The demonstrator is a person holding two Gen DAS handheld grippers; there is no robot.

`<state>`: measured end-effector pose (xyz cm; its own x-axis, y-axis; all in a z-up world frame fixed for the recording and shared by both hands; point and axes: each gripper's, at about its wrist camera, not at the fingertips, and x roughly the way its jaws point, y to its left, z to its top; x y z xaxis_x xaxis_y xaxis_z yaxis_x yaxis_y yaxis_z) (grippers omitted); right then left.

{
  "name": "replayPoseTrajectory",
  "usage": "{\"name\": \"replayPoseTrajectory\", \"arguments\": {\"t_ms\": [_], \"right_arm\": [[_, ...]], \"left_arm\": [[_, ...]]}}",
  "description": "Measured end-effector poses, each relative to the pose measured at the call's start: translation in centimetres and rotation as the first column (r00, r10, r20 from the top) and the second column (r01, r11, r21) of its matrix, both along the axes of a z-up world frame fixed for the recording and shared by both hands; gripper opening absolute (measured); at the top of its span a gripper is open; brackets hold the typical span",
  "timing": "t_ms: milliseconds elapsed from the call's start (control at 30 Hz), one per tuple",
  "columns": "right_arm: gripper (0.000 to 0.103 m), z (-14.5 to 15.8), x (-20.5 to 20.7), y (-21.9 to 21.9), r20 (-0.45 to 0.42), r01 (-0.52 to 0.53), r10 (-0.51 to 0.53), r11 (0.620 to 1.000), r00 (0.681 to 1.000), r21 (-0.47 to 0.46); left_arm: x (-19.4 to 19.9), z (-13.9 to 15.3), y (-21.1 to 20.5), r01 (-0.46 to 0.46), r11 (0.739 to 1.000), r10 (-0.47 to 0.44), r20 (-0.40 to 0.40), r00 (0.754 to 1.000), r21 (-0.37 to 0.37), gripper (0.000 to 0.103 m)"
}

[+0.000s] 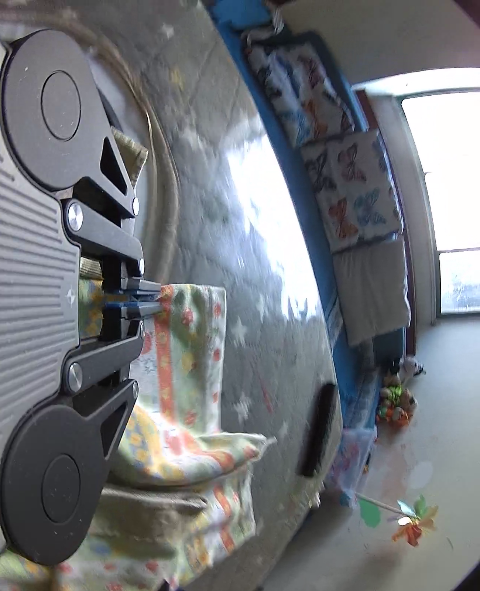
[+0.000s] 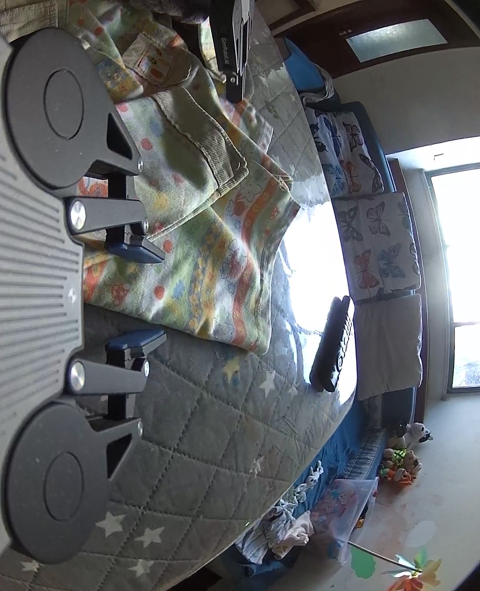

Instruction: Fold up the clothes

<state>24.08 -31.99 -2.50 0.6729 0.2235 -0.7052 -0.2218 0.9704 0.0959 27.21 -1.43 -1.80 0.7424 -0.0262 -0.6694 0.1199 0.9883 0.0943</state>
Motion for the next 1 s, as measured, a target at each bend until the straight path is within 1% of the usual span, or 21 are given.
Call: {"name": "replayPoseTrajectory", "arguments": {"t_ms": [100,233,400,500,600,733,767,867,900,967,1000], "right_arm": [[0.043,0.1,-0.2,0.9,0.000,-0.026,0.026,1.000,1.000,-0.008],[0.043,0.1,-0.6,2.7,-0.002,-0.081,0.081,0.997,0.997,-0.014],[0.043,0.1,-1.7,6.4,0.001,-0.188,0.188,0.982,0.982,-0.014],[0.043,0.0,-2.3,9.0,0.009,-0.257,0.257,0.966,0.966,-0.023],[0.042,0.3,-2.8,11.2,0.023,-0.306,0.307,0.951,0.952,-0.032],[0.042,1.7,-3.6,13.0,0.067,-0.347,0.349,0.937,0.935,-0.038],[0.042,2.2,-4.0,13.4,0.078,-0.363,0.365,0.931,0.928,-0.039],[0.042,3.3,-5.3,15.2,0.095,-0.438,0.439,0.898,0.893,-0.034],[0.042,3.3,-5.6,15.6,0.091,-0.459,0.460,0.888,0.883,-0.035],[0.041,3.1,-6.7,17.2,0.072,-0.524,0.525,0.851,0.848,-0.038],[0.041,2.8,-7.1,17.8,0.065,-0.542,0.544,0.839,0.837,-0.045]], "left_arm": [[-1.1,0.0,1.5,-0.057,0.998,0.057,-0.003,0.998,0.034,0.001],[-3.1,0.2,4.3,-0.144,0.988,0.145,-0.017,0.989,0.050,0.001],[-7.1,0.6,7.5,-0.239,0.964,0.240,0.004,0.971,0.113,0.001],[-9.3,1.0,9.6,-0.289,0.949,0.289,0.018,0.957,0.129,0.001],[-10.8,1.1,11.7,-0.343,0.932,0.345,0.004,0.939,0.121,0.001],[-12.1,1.3,12.9,-0.355,0.929,0.357,-0.002,0.934,0.103,0.003],[-12.2,1.4,13.0,-0.358,0.928,0.361,-0.005,0.933,0.097,0.004],[-12.8,2.4,12.7,-0.362,0.929,0.362,0.013,0.932,0.074,0.006],[-13.1,2.8,12.4,-0.357,0.932,0.356,0.019,0.934,0.064,0.007],[-13.5,3.7,11.6,-0.339,0.939,0.338,0.024,0.941,0.052,0.022],[-13.8,4.0,11.1,-0.329,0.943,0.328,0.026,0.944,0.045,0.042]]}}
